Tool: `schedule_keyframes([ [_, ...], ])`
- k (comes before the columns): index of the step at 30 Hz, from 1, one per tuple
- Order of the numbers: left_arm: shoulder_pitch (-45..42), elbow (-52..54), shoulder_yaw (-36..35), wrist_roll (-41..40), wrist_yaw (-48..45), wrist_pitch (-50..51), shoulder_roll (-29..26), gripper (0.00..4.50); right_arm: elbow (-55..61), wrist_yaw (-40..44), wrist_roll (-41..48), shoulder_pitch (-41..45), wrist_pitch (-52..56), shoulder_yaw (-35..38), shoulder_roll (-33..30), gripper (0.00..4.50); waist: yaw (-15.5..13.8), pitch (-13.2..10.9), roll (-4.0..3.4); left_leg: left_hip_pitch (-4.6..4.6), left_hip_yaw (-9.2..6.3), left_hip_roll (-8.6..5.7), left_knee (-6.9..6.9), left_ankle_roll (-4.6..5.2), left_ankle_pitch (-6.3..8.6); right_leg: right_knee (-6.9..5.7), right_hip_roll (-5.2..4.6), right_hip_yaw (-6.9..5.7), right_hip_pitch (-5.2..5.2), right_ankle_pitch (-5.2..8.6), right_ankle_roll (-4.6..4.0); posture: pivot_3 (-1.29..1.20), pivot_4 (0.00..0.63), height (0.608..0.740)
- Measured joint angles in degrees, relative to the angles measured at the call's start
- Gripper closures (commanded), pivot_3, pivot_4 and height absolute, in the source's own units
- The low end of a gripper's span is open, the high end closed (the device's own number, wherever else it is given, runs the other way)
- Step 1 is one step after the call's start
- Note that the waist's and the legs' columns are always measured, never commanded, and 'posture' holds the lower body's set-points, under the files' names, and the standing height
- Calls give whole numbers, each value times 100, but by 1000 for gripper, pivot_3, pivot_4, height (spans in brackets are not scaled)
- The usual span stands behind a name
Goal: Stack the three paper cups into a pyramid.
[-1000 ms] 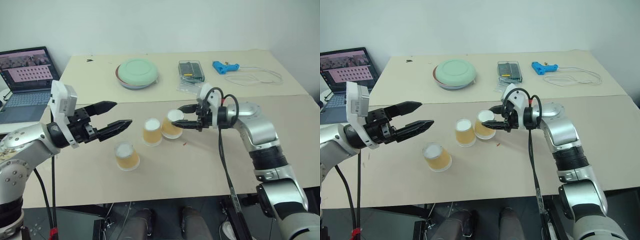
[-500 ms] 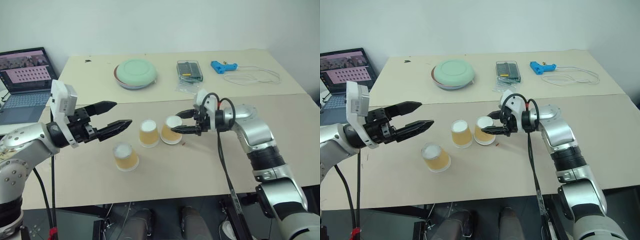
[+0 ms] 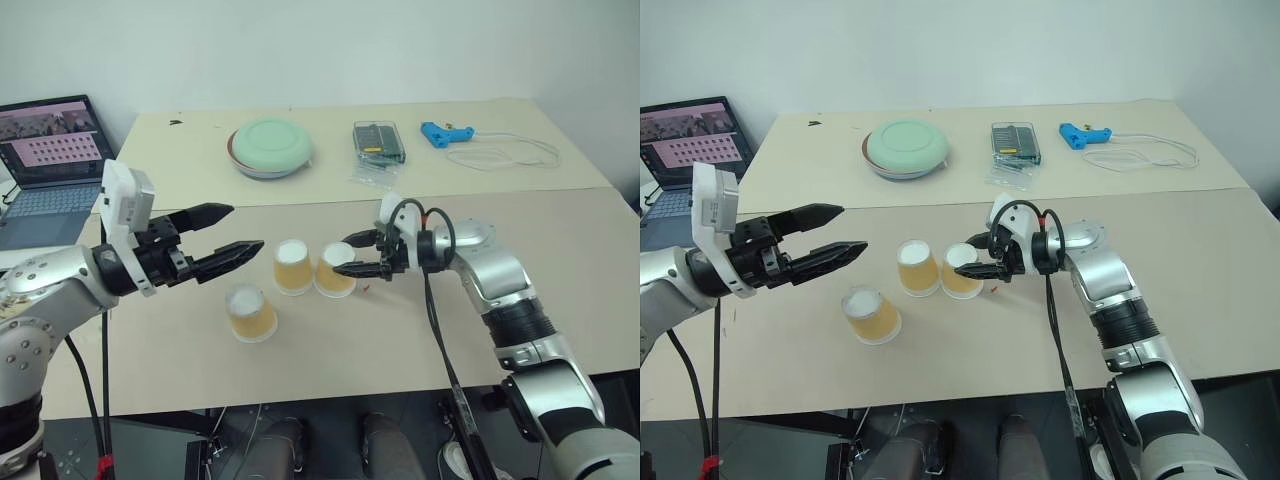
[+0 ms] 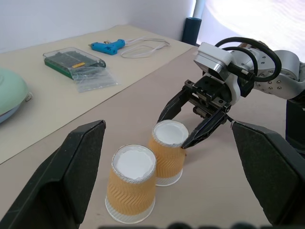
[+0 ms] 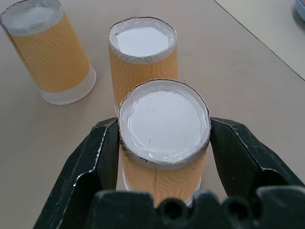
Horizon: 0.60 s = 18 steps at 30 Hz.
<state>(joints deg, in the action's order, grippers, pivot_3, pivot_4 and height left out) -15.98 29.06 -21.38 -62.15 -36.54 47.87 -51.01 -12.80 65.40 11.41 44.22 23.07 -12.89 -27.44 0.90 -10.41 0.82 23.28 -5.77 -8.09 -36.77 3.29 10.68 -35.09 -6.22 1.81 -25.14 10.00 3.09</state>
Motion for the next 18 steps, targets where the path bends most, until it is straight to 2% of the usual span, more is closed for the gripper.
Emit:
schedule_keyframes([
  [6,1,7,0,-47,14,0,-31,0,-132,-12,-2,2,-141,1,32,1866,6,0,0,-7,2,2,0,-1,0,-1,2,2,3,-1,-1,0,150,739],
  [7,1,7,0,-65,16,0,-32,0,-145,-23,-6,3,-156,2,41,899,8,0,0,-9,2,2,0,-1,0,-1,2,2,4,-1,-1,0,150,739],
  [8,1,7,0,-75,19,0,-32,0,-162,-34,-10,9,-172,3,47,812,8,0,0,-9,2,2,0,-2,0,-1,2,2,4,-1,-1,0,150,739],
  [10,4,9,0,-84,33,0,-34,0,-286,-70,-90,12,-173,-9,61,114,3,0,0,-7,2,2,0,-2,0,-2,3,2,3,-1,-2,0,150,739],
  [18,15,10,0,-87,76,0,-38,0,-325,-60,-113,12,-171,2,62,33,1,0,0,-1,2,2,0,-4,1,-1,4,3,-1,-2,-3,0,150,739],
])
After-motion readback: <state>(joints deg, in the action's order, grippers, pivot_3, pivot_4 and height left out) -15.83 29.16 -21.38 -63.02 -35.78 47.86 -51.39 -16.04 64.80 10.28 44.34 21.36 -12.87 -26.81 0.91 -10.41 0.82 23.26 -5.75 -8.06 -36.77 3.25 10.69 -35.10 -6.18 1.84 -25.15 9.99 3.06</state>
